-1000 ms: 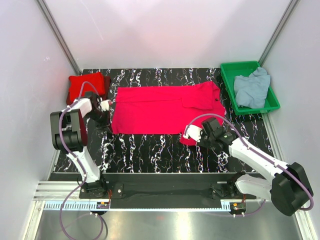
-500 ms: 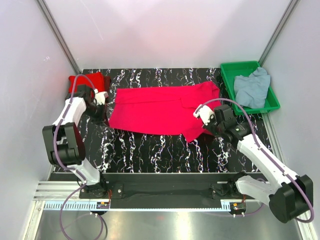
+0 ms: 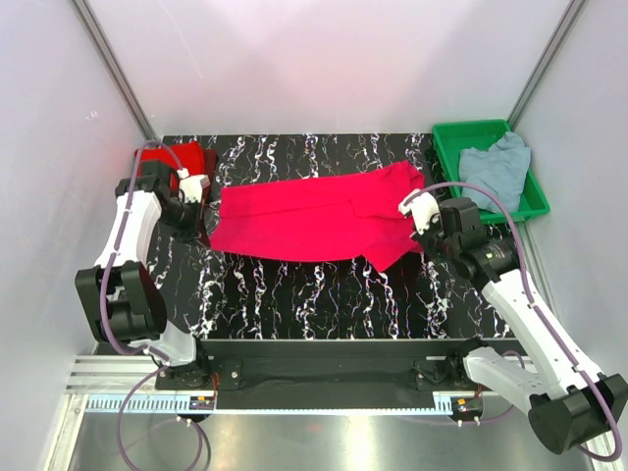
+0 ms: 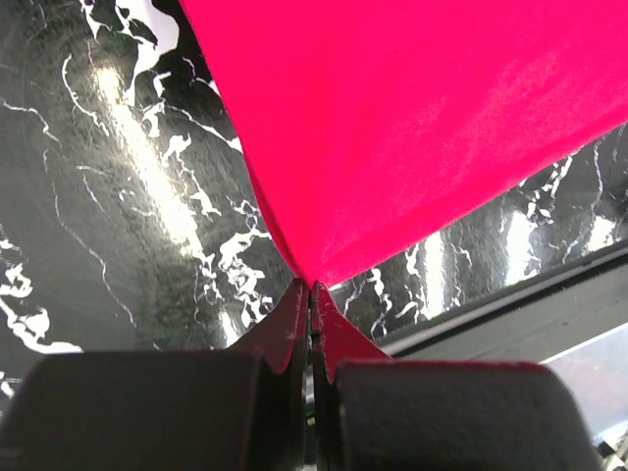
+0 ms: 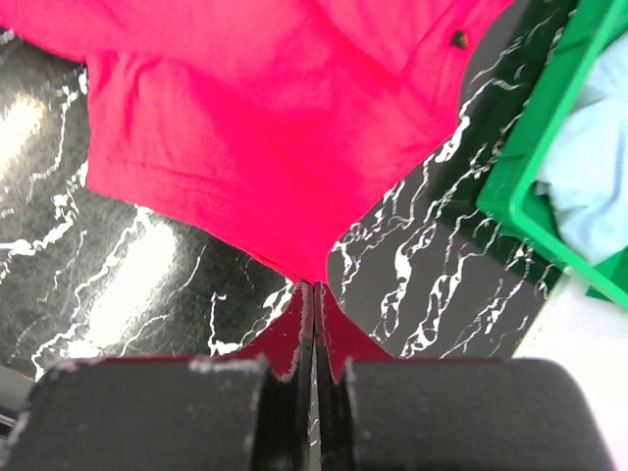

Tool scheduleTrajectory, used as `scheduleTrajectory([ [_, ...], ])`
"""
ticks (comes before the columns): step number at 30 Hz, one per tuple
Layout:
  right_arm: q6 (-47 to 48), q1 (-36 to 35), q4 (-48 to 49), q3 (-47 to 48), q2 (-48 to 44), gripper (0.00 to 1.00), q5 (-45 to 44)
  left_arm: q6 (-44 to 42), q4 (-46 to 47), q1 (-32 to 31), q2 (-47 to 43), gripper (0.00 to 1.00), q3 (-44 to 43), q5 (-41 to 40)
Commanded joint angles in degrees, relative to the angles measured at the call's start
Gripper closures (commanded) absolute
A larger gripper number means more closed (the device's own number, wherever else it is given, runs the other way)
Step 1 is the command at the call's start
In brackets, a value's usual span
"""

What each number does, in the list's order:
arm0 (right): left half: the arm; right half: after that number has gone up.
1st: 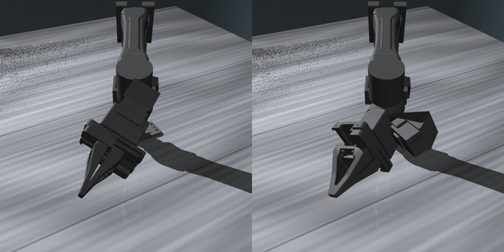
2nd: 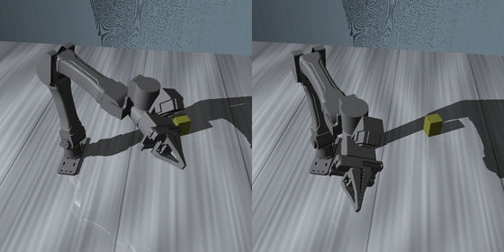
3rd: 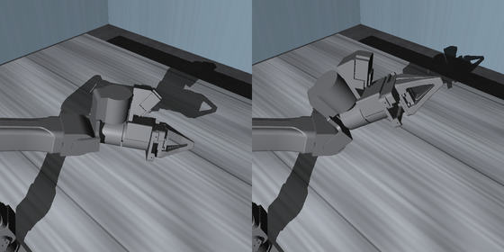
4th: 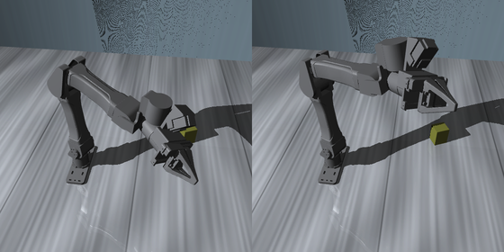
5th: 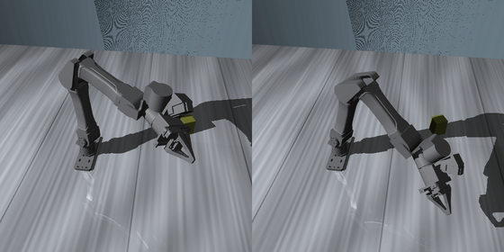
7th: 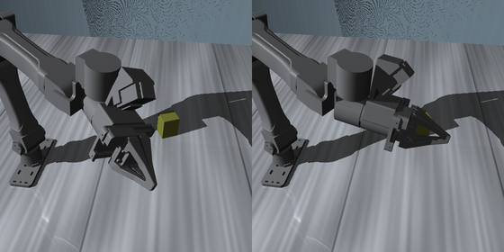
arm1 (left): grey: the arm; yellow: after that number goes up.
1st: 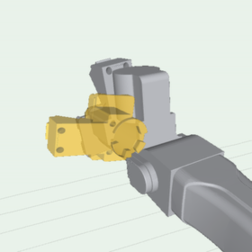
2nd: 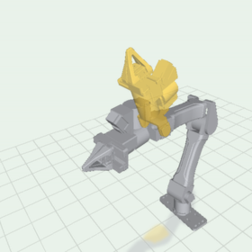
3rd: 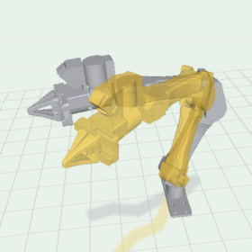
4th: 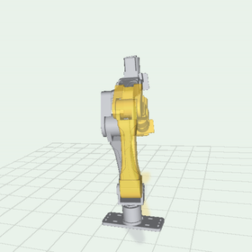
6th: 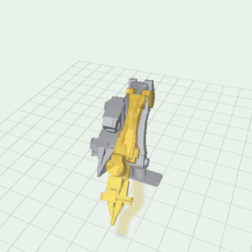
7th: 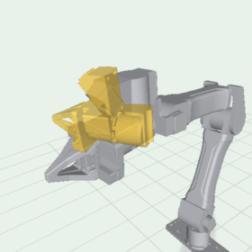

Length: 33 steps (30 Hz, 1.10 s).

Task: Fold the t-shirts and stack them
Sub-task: Fold the tshirt

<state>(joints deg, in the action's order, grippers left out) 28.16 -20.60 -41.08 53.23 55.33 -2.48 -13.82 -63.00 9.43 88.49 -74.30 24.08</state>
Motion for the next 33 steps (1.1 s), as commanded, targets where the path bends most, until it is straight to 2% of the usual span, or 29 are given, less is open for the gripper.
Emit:
scheduleTrajectory([
  [1, -1.36, 0.65, -0.32, 4.42, -0.66, 1.00, -0.33, -1.73, -3.09, 0.32, -3.06, 1.00, -4.44, 1.59],
  [10, 2.07, 0.65, 7.58, 7.32, 4.43, 1.00, 0.64, -1.47, -4.85, 0.32, 2.03, 1.00, -12.43, 2.12],
  [22, 6.11, 1.70, 20.33, 14.61, 20.76, 1.00, -0.68, -2.87, -6.69, 0.32, 16.09, 1.00, -23.41, 0.89],
  [27, 6.20, 3.81, 23.59, 22.25, 29.64, 1.00, -0.86, -2.79, -7.05, 0.41, 22.42, 1.00, -29.05, 0.45],
  [33, 5.24, 6.71, 24.73, 34.29, 42.74, 1.00, -0.33, -2.70, -10.47, 0.24, 32.88, 1.00, -40.47, -0.08],
])
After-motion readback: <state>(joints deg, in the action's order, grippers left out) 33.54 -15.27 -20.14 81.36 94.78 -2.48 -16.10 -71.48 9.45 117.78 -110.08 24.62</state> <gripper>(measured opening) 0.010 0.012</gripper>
